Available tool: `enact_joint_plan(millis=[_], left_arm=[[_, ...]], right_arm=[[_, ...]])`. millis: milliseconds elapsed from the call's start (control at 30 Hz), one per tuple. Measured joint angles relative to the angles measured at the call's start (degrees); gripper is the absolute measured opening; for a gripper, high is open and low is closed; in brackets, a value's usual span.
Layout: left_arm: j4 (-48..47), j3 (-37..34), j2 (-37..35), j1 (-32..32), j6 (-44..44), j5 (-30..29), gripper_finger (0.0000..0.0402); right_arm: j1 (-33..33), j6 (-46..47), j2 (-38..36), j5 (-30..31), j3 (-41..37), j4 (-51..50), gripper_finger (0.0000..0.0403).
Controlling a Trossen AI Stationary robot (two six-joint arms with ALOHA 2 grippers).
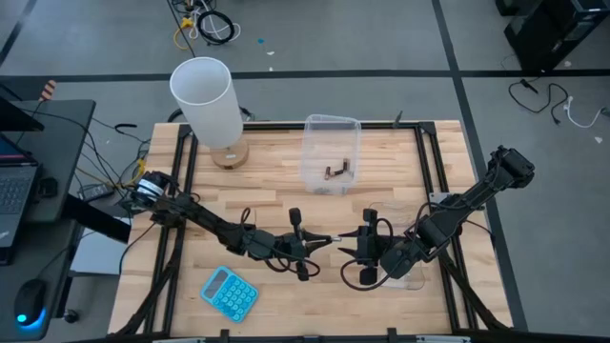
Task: Sort batteries
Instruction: Put the silver battery into the bottom transparent bin
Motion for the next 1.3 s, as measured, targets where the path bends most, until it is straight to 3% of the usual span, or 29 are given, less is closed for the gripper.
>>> enact_joint_plan(millis=[933,1300], left_arm=[[-0.2,0.0,0.0,0.5,-0.4,-0.3,0.001],[-0.8,0.0,0.0,0.5,-0.6,-0.5,0.0012]], right_arm=[[-3.5,-2.0,0.0,-4.5,0.0,0.7,0.0116],[-3.5,-2.4,0.0,-4.5,0.0,0.7,0.0078]])
